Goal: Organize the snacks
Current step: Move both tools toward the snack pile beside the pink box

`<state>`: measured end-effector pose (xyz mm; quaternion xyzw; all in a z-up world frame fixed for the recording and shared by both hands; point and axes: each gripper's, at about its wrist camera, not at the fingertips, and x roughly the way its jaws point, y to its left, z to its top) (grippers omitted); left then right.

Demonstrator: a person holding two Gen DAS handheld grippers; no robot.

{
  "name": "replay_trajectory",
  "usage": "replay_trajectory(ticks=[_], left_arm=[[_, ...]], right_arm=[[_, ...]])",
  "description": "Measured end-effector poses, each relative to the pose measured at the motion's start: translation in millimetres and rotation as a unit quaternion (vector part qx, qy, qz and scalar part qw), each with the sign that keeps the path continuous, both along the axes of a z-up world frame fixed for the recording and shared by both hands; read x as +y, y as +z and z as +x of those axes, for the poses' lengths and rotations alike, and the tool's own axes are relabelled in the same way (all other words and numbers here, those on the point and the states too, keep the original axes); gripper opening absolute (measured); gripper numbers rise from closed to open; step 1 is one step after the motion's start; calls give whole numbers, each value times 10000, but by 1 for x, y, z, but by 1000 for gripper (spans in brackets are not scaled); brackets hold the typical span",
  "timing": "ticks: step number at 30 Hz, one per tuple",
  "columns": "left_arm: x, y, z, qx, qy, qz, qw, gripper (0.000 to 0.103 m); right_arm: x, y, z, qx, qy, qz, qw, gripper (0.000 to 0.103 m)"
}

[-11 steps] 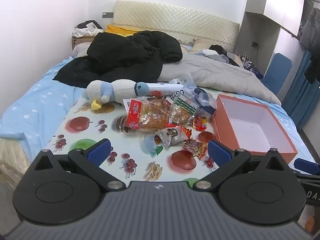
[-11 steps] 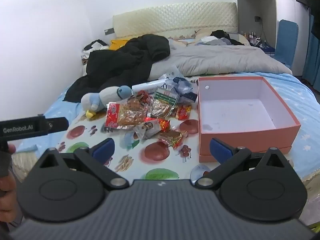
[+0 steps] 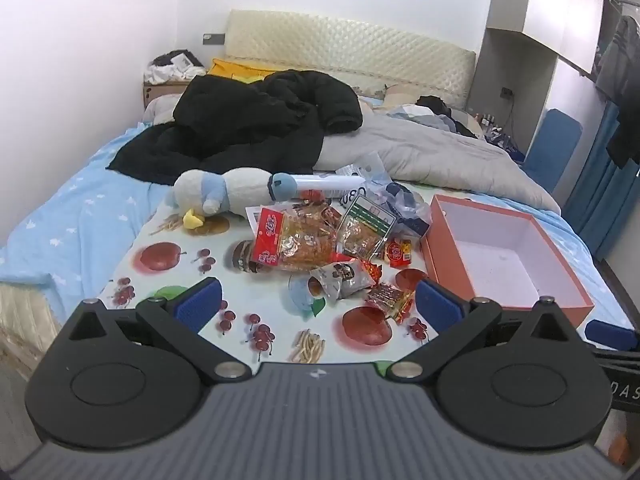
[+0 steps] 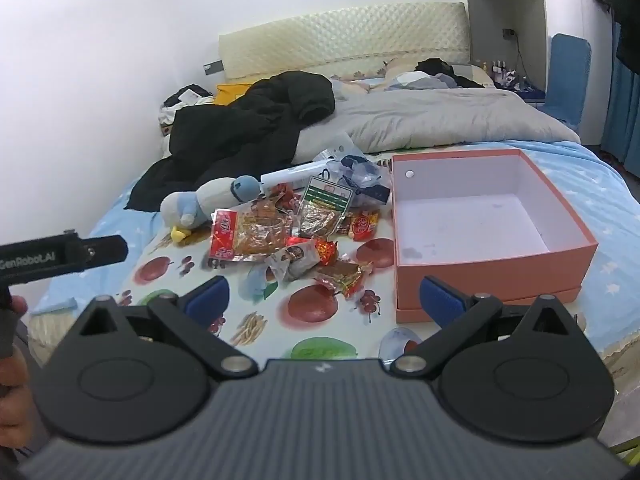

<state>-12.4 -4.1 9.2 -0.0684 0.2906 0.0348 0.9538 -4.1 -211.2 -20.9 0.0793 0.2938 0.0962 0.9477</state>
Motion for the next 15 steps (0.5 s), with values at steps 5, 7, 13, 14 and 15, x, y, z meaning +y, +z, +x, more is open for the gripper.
replay_trajectory(ticks=[5, 7, 13, 14, 15], left_arm=[[-6, -2, 0, 30, -62, 351, 9994, 103], [-5, -2, 0, -3, 4, 497, 9988, 103], [6, -7, 1, 104, 109, 366, 9992, 103], [6, -9, 2, 136, 113, 340, 9993, 103], [6, -12, 3, 170, 99, 315, 9993, 103]], right_arm=[[-2, 0, 0, 19, -29, -26, 10000, 103], [-3, -2, -1, 30, -20, 2, 10000, 103], [-2, -12, -3, 122, 46, -90, 9999, 103], [-1, -13, -3, 132, 50, -111, 9998, 103], [0, -15, -1, 140, 55, -125, 9998, 103]])
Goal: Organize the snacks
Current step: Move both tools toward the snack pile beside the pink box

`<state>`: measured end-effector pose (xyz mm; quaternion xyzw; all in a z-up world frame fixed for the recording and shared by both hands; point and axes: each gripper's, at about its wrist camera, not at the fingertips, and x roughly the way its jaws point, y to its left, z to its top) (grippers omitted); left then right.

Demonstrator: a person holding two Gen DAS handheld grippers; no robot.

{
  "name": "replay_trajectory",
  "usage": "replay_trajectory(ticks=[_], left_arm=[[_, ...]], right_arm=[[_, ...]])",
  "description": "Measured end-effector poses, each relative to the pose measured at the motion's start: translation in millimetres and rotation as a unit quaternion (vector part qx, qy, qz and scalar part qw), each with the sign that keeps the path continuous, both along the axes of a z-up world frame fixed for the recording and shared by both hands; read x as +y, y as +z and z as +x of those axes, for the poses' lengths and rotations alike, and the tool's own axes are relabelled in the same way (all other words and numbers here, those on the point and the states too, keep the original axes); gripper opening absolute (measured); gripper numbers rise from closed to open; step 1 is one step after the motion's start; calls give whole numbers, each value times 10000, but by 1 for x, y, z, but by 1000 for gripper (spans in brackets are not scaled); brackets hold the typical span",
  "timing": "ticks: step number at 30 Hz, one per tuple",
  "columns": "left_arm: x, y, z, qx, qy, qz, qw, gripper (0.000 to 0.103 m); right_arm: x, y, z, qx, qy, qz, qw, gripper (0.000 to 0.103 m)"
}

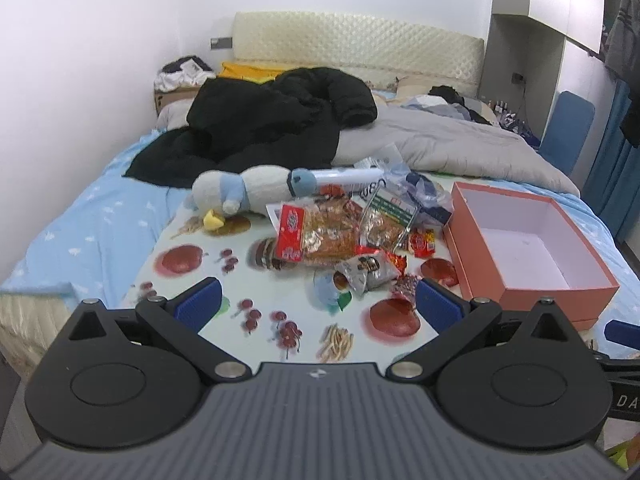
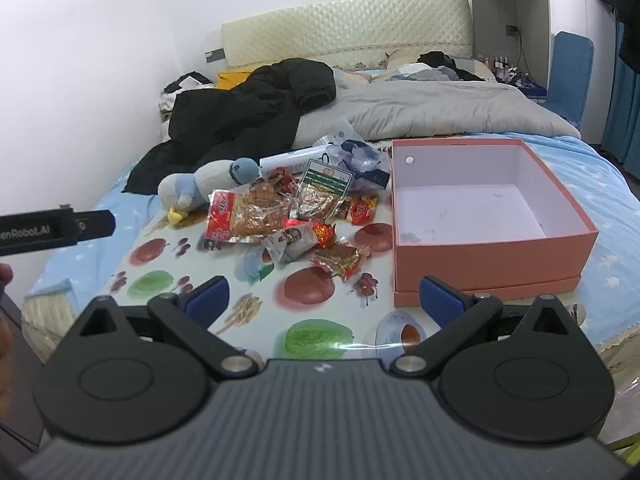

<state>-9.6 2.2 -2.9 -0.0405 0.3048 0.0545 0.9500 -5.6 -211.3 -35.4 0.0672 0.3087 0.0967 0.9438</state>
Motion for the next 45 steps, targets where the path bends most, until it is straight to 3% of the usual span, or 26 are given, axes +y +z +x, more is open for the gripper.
replay_trajectory(ticks=[14, 45], left_arm=[[-7, -43, 10, 297, -142, -215, 9992, 103], [-15, -47, 10, 447, -326, -326, 9979, 103]], right_arm=[[9, -22, 4, 37, 86, -116, 9999, 103], [6, -28, 4, 96, -75, -85, 9999, 103]])
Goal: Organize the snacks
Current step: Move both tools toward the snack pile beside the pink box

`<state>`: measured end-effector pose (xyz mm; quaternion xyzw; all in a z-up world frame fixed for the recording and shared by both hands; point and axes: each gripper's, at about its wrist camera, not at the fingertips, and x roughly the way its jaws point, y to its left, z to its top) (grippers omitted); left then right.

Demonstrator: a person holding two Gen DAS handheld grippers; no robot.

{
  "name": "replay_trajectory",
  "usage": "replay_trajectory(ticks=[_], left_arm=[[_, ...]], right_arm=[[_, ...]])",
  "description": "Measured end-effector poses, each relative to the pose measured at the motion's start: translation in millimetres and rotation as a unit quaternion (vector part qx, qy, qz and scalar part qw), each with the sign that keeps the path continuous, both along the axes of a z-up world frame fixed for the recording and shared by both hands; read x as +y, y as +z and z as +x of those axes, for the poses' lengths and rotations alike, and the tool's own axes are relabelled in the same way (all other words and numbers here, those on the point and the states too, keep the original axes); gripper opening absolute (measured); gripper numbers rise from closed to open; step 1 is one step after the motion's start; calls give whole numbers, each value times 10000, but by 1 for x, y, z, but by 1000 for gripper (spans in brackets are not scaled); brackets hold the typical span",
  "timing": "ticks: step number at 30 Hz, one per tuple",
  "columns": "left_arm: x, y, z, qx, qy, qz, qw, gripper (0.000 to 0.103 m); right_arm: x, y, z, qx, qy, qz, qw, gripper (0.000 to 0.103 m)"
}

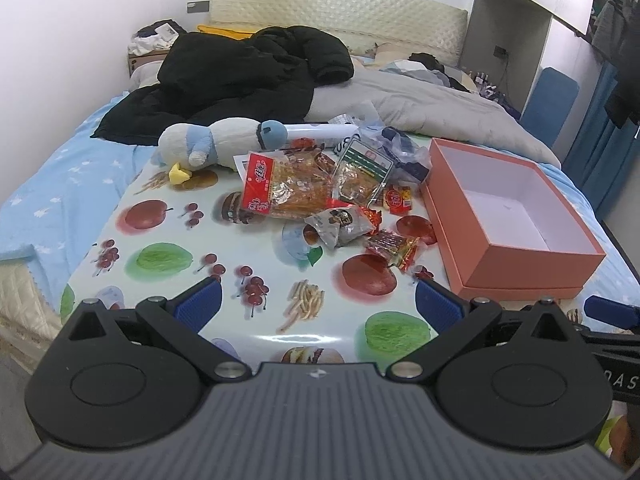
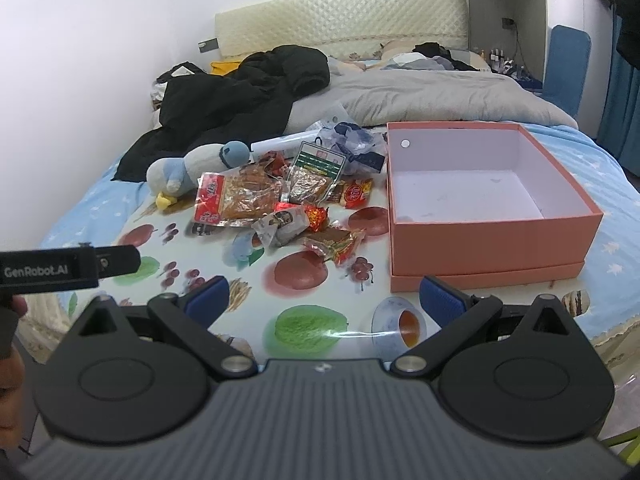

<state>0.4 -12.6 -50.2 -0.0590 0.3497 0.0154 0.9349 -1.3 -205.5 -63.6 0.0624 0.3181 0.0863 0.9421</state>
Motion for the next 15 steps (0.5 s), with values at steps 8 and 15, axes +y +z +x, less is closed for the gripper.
replay_trajectory(ticks=[8, 15], left_arm=[[-3, 0, 1, 21, -70, -22, 10000, 103], [-3, -2, 2, 43, -88, -49, 9999, 103]], right_arm=[[-2, -1, 0, 24, -4, 5, 10000, 103], [-1, -1, -1, 33, -3, 1, 10000, 103]])
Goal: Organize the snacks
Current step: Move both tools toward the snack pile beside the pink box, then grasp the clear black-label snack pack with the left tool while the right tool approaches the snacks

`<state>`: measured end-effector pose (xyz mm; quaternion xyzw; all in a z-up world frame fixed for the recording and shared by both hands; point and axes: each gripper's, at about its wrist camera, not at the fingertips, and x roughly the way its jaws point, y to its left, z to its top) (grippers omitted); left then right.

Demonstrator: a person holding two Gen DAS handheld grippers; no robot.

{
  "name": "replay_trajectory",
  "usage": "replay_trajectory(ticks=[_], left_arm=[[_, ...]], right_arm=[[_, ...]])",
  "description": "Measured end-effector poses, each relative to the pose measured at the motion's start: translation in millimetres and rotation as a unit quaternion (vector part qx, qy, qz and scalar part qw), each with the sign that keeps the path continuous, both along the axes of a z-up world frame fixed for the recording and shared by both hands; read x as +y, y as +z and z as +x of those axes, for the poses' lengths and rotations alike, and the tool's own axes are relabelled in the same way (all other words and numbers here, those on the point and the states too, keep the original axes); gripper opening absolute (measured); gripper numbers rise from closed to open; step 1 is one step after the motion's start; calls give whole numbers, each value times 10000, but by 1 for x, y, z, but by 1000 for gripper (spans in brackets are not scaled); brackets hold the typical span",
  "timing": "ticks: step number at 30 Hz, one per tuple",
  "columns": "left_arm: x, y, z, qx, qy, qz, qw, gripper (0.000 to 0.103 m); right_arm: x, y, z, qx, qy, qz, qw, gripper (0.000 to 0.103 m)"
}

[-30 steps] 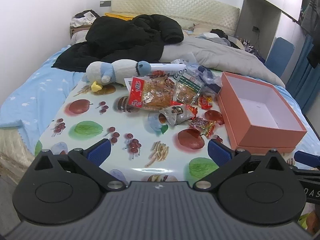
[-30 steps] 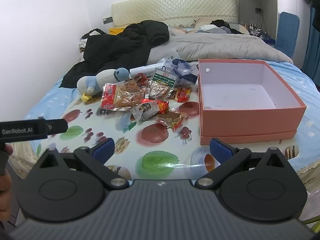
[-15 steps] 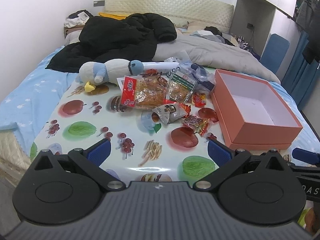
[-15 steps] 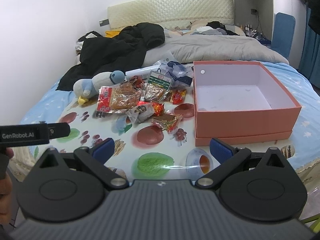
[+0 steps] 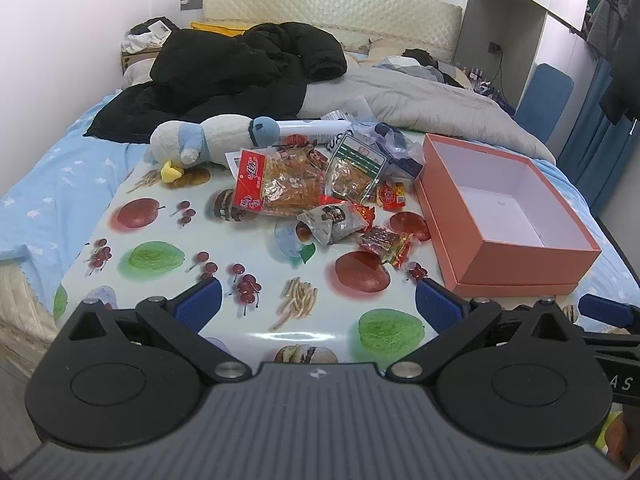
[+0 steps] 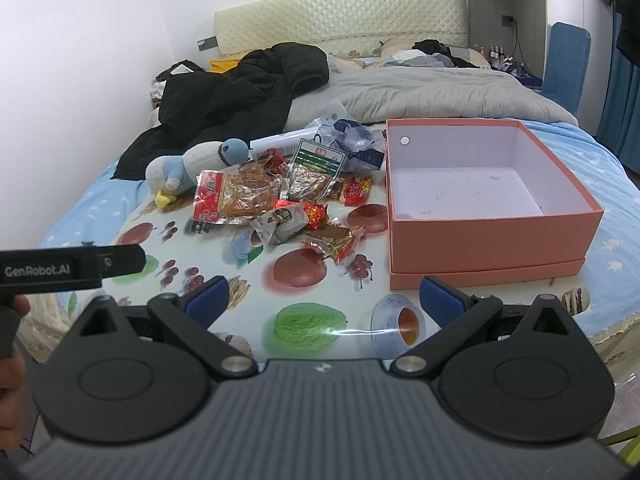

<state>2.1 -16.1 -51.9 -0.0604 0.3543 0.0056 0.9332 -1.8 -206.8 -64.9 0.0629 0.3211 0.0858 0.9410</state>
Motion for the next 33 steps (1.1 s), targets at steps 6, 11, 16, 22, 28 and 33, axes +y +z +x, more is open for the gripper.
replay_trajectory(ticks=[6, 11, 16, 22, 28, 33], left_arm=[[-1, -3, 3, 43, -26, -1, 10000, 103], [-6, -4, 6, -6, -216, 161, 9996, 103], [-16, -7, 9, -35, -419, 422, 9982, 103], [-12, -21, 26, 201, -414, 206, 9987, 103], [1, -33, 52, 294, -252, 102, 9992, 103], [11, -49, 79, 441, -168, -10, 9989, 103]], right_arm=[[1, -2, 3, 47, 26, 10, 10000, 103], [1, -3, 5, 66, 42, 25, 10000, 103], [-2, -9, 8, 171, -35, 76, 9998, 103], [-6, -16, 13, 166, -46, 116, 9998, 103], [-8, -27, 23, 197, -76, 85, 9997, 103], [-5, -40, 40, 306, 31, 94, 9995, 92]])
